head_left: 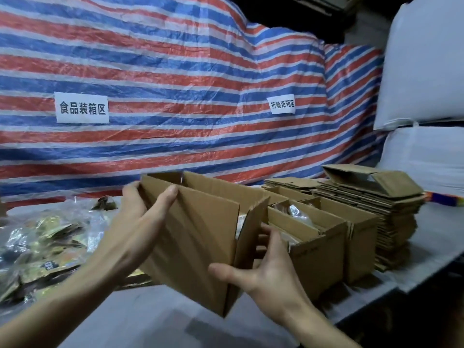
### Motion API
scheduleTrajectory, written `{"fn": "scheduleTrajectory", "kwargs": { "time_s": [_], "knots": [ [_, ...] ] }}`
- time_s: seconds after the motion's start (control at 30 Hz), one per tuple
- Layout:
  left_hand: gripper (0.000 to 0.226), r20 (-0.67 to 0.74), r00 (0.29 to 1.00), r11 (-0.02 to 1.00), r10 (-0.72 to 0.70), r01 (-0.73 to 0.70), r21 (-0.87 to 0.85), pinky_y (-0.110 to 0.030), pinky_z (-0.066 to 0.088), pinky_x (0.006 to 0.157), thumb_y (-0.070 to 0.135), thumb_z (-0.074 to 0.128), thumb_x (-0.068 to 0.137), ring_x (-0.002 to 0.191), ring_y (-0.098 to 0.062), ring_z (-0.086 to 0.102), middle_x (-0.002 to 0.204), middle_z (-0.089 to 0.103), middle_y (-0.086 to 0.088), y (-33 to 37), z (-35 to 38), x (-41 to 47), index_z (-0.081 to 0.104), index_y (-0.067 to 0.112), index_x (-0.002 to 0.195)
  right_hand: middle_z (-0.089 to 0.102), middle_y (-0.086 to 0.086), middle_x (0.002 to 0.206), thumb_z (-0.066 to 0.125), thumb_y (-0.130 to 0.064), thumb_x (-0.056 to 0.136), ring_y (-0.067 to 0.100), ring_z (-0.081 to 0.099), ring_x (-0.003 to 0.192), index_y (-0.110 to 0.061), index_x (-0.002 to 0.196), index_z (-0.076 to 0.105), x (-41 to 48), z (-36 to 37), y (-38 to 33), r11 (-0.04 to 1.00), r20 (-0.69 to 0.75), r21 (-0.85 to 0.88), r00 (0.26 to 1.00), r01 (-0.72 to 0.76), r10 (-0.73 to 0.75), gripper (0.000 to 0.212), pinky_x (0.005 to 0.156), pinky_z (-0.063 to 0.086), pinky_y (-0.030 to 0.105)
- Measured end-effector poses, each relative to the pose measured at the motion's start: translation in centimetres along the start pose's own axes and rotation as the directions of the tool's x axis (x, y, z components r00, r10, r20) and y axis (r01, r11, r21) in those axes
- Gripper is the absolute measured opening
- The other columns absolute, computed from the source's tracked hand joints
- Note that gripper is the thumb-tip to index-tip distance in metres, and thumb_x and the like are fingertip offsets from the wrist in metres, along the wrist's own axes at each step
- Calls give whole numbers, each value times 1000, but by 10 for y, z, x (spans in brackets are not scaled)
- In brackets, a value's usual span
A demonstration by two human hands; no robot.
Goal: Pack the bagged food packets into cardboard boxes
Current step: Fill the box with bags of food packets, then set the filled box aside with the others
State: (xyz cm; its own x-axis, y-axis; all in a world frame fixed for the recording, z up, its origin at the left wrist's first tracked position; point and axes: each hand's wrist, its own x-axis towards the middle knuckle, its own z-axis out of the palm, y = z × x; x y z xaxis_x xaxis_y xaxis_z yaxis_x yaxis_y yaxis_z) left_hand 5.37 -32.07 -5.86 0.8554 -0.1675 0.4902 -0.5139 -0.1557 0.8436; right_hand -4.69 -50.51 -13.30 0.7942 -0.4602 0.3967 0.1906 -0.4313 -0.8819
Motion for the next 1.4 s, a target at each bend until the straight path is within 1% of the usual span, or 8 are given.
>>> {"fn": "scheduleTrajectory", "kwargs": {
  "time_s": [0.13,0.27,0.4,0.63,0.93,1.1,1.23,1.4],
  "knots": [
    [38,-15,988,975,155,-155,-158,-31,42,89,53,55,98,116,-14,54,133,52,4,41,20,9,41,37,129,62,-22,118,88,-76,21,2,60,111,-43,131,42,16,-48,-45,987,-166,-87,975,133,-146,124,97,55,35],
    [59,91,969,966,229,-215,-147,-46,42,114,43,57,100,132,-19,49,148,46,-1,65,74,15,35,26,152,56,-12,129,81,-81,22,14,56,119,-33,133,43,40,-109,-67,961,-274,-249,942,122,-191,126,100,52,42],
    [61,287,938,979,196,-172,-106,-46,42,114,43,52,103,131,-21,50,153,45,-5,80,140,22,31,25,157,53,-4,130,77,-82,24,18,52,115,-23,140,39,66,-166,-63,935,-403,-348,890,67,-214,135,87,49,34],
    [61,507,855,991,108,-53,-122,-50,37,118,46,49,104,141,-28,43,160,38,-6,84,240,52,29,29,159,49,10,146,91,-62,51,33,47,134,-15,144,34,114,-237,-10,921,-552,-375,824,-105,-131,119,105,43,49],
    [54,574,817,946,-58,229,-231,-34,45,91,41,45,107,120,-28,54,158,40,-6,76,328,65,37,20,156,46,11,149,91,-63,51,33,45,137,-16,146,32,140,-254,50,914,-586,-353,809,-202,-48,122,106,42,49],
    [53,584,809,948,-62,231,-220,-38,48,102,42,44,107,130,-31,52,158,40,-7,62,343,64,38,21,155,48,10,147,88,-70,49,34,48,133,-18,146,32,144,-261,63,887,-567,-395,823,-241,-29,124,102,45,50],
    [49,573,816,926,-84,276,-257,-31,51,78,44,47,105,111,-28,59,149,48,-9,59,341,64,44,22,149,47,9,148,87,-71,51,35,47,135,-20,147,29,147,-258,58,877,-561,-414,827,-244,-34,123,103,44,53],
    [54,587,806,939,-78,258,-229,-40,52,95,47,46,105,123,-34,57,154,44,-10,60,339,62,39,22,152,44,11,151,83,-73,56,36,44,136,-19,149,24,142,-254,59,852,-536,-454,844,-260,-28,123,105,42,53]
  ]
}}
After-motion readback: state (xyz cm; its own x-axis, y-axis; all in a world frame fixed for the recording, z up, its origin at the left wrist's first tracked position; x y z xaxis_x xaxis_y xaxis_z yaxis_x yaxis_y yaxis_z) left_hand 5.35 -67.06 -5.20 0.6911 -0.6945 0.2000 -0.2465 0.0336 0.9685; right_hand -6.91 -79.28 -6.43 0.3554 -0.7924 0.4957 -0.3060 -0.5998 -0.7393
